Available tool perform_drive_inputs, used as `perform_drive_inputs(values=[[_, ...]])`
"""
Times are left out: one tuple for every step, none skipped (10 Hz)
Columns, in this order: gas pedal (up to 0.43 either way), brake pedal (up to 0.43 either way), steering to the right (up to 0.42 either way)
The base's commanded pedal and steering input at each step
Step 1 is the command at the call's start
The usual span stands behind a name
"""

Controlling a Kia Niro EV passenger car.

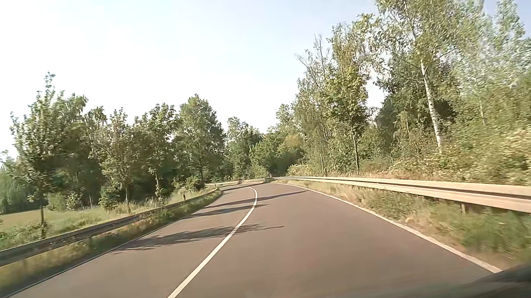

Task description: Follow the waypoints while adhering to traffic rules and regulations

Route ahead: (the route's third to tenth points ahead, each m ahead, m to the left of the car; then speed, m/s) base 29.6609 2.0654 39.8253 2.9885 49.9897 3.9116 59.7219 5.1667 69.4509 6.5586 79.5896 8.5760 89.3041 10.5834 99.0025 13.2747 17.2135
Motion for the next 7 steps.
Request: perform_drive_inputs(values=[[0.028,0.018,-0.006],[0.028,0.018,-0.007],[0.039,0.018,-0.008],[0.039,0.018,-0.008],[0.047,0.018,-0.008],[0.047,0.018,-0.009],[0.047,0.018,-0.010]])
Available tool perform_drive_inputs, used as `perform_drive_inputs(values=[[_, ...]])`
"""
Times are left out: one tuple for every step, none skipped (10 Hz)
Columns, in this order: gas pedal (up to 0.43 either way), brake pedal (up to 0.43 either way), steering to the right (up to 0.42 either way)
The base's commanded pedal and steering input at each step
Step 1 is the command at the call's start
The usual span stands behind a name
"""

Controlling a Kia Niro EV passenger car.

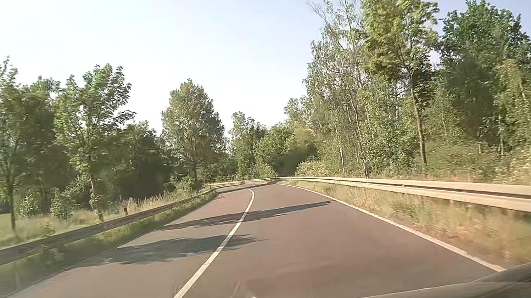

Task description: Follow the waypoints while adhering to traffic rules and regulations

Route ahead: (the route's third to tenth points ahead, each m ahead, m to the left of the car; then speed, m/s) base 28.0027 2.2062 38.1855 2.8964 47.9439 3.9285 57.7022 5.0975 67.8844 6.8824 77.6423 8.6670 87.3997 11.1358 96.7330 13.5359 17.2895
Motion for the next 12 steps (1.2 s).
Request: perform_drive_inputs(values=[[0.047,0.018,-0.011],[0.047,0.018,-0.011],[0.047,0.018,-0.011],[0.047,0.012,-0.011],[0.047,0.018,-0.011],[0.039,0.018,-0.011],[0.039,0.018,-0.011],[0.039,0.012,-0.011],[0.039,0.018,-0.011],[0.039,0.018,-0.011],[0.039,0.018,-0.011],[0.039,0.018,-0.011]])
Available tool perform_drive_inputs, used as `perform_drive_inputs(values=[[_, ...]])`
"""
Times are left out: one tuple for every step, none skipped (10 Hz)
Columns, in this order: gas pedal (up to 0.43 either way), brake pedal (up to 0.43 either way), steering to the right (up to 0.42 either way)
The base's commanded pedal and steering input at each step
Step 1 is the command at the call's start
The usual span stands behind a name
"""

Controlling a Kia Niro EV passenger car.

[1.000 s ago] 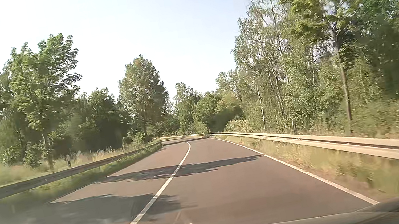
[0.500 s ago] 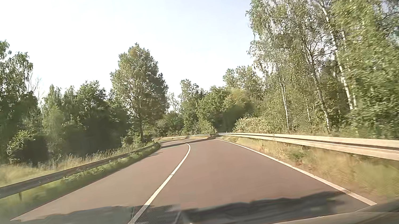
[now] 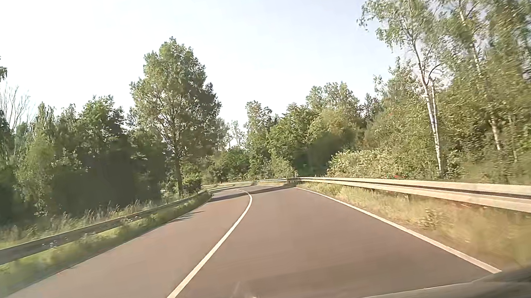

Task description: Follow the waypoints while adhering to traffic rules and regulations

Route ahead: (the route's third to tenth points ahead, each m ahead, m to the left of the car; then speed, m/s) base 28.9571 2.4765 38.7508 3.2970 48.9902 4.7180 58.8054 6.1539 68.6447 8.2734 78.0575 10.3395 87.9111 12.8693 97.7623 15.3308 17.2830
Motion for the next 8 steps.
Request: perform_drive_inputs(values=[[0.039,0.018,-0.011],[0.039,0.018,-0.011],[0.039,0.018,-0.011],[0.039,0.018,-0.010],[0.039,0.018,-0.011],[0.039,0.012,-0.011],[0.039,0.018,-0.011],[0.047,0.018,-0.011]])
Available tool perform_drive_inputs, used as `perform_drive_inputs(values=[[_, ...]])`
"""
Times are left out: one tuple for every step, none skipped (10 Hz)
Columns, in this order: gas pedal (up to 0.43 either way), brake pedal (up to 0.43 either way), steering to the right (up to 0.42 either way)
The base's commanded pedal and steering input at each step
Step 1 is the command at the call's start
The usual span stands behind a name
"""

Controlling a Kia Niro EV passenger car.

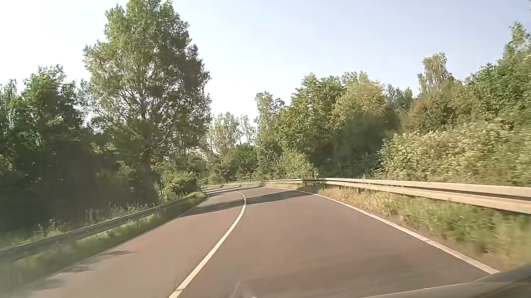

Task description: Follow the waypoints while adhering to traffic rules and regulations

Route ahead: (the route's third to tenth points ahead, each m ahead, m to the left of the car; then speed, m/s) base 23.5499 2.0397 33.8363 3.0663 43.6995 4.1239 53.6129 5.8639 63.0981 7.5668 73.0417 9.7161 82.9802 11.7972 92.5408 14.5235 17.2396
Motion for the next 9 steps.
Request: perform_drive_inputs(values=[[0.047,0.018,-0.012],[0.067,0.018,-0.012],[0.079,0.018,-0.012],[0.079,0.018,-0.012],[0.079,0.018,-0.012],[0.087,0.018,-0.012],[0.087,0.018,-0.012],[0.087,0.018,-0.012],[0.098,0.018,-0.012]])
